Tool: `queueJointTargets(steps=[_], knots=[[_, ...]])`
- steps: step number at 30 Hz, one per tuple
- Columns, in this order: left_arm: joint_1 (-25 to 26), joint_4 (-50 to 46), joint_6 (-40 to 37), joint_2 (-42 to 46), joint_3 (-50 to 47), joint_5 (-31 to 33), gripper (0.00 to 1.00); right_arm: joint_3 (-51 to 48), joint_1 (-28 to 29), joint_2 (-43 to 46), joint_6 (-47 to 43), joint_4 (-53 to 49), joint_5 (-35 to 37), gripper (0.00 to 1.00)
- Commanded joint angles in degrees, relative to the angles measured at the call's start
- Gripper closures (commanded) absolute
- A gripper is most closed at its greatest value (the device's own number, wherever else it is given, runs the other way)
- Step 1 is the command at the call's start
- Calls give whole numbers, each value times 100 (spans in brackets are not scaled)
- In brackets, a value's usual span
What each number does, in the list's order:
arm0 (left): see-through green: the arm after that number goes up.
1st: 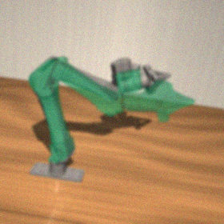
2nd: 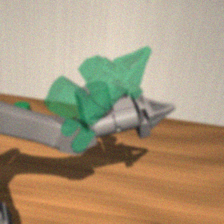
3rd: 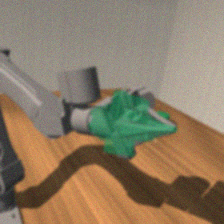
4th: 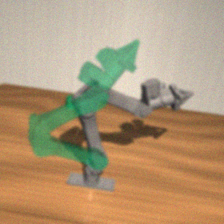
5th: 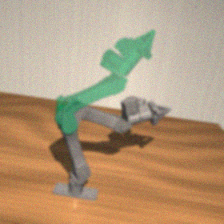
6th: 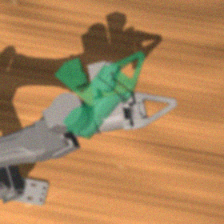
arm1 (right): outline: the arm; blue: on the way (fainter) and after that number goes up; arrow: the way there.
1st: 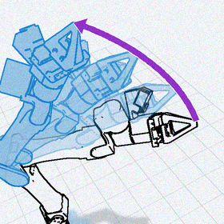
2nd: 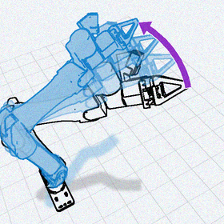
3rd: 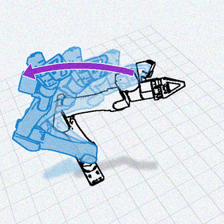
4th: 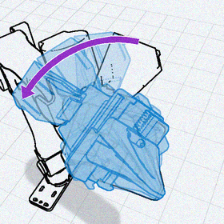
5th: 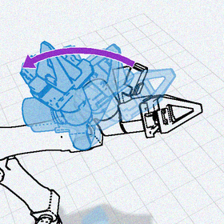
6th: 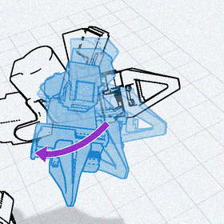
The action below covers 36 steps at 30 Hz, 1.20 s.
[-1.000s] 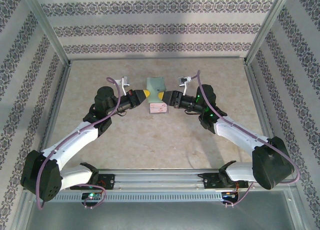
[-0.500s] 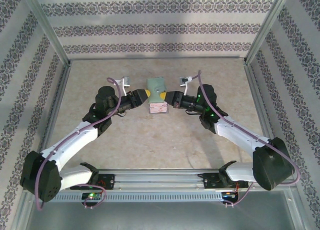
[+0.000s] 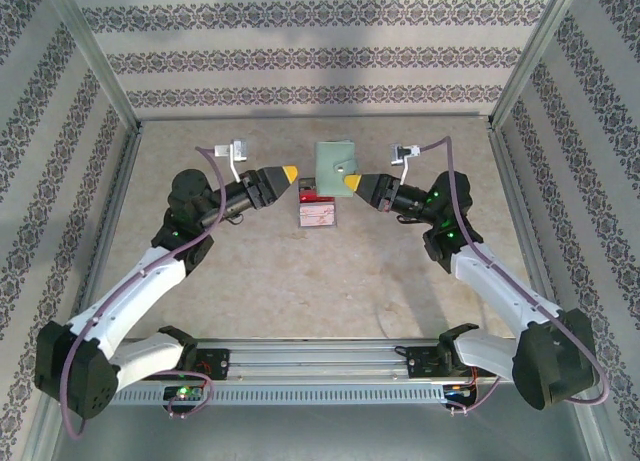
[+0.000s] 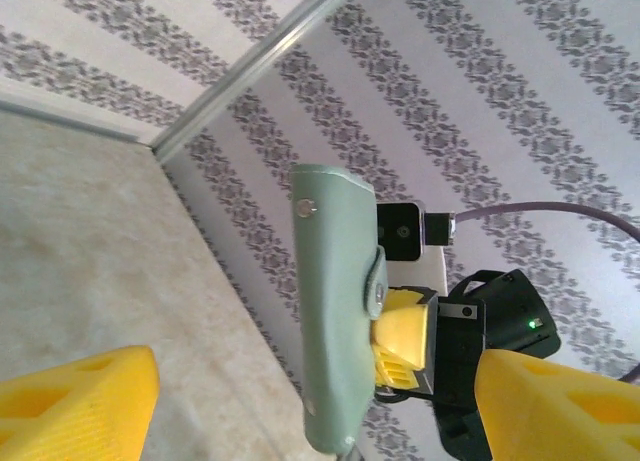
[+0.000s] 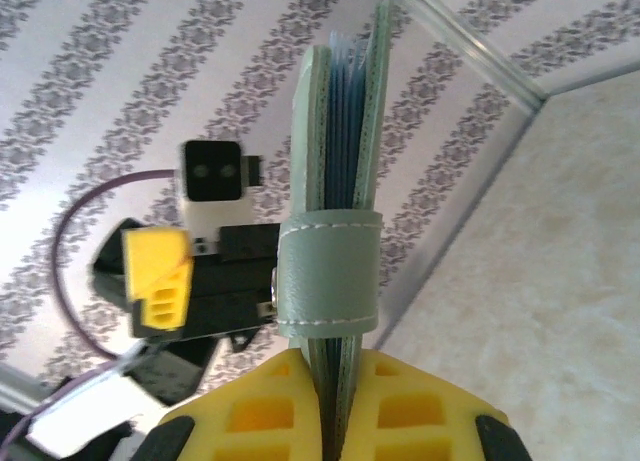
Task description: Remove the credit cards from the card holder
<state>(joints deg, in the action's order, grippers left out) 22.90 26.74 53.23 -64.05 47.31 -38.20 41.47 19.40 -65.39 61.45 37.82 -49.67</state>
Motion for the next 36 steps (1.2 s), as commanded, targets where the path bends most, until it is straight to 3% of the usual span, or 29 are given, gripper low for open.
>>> queueJointTargets(steps=[1,9,13,17,18,19,20,24,29,31,34,36], knots=[[129,1087,422,-276,282,-569,18,77,160,74,402,722,-333,100],[401,1232,354,-637,570,-727,23,177,510,-151,558,957,-298,99],[450,1166,302,-681,612,-767,36,163,539,-309,695,1097,-289,99],[453,1183,294,-671,605,-760,42,159,539,-381,764,1176,-289,99],[455,1197,294,-670,594,-754,47,159,537,-407,787,1198,-284,99],[457,1187,283,-666,584,-739,58,151,548,-464,831,1249,-283,99],[467,1026,209,-647,594,-672,76,135,539,-514,833,1247,-265,94],[471,661,33,-575,592,-503,98,77,505,-541,808,1189,-220,79],[552,-213,-368,-393,598,-31,100,-142,199,-454,730,900,-157,52],[588,-817,-617,-292,649,273,100,-203,-2,-304,502,375,-144,45],[709,-2116,-1170,-199,865,943,100,-192,-198,78,-228,-989,104,42],[817,-2789,-1428,-195,976,1388,100,25,-179,383,-1098,-2437,533,42]])
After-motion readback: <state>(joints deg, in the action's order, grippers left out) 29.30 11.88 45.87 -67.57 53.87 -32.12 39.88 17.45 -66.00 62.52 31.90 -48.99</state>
